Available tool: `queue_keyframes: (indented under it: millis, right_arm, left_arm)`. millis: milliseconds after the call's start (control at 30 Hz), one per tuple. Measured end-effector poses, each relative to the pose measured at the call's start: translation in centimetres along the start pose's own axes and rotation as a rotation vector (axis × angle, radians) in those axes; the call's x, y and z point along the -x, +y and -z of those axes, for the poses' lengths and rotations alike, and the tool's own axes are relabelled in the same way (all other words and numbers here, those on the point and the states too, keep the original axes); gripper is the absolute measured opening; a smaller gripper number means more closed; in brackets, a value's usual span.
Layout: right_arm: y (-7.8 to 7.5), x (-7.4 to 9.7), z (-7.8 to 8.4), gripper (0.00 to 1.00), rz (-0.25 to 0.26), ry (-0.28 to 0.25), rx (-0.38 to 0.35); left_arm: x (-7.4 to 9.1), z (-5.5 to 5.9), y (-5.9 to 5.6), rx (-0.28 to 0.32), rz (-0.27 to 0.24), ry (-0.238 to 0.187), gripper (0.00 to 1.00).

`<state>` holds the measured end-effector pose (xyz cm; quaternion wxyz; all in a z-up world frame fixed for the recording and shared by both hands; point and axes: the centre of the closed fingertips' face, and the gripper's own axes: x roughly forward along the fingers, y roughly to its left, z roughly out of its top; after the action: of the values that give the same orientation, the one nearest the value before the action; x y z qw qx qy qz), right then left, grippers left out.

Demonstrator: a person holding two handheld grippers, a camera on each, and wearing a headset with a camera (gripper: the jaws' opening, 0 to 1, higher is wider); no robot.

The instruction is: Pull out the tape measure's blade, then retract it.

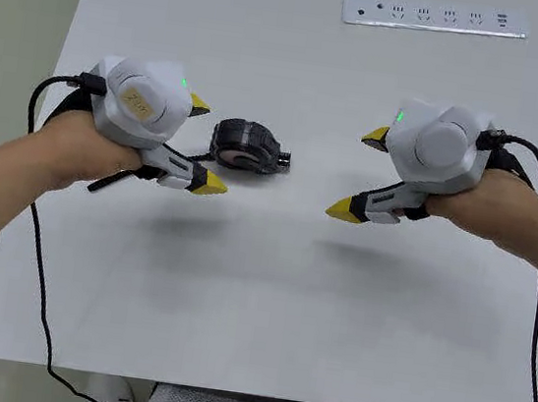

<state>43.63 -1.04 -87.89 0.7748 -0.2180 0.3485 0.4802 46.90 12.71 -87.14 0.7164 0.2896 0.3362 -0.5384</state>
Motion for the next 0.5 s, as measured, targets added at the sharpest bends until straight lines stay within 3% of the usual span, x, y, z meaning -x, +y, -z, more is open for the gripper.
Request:
queue_keyframes:
  millis: [500]
  right_arm:
    - [-0.5, -3.3, -1.5, 0.60, -0.054, -0.021, 0.066]
  left_arm:
    - [-1.5, -0.1, 0.6, -0.103, 0.040, 0.032, 0.60]
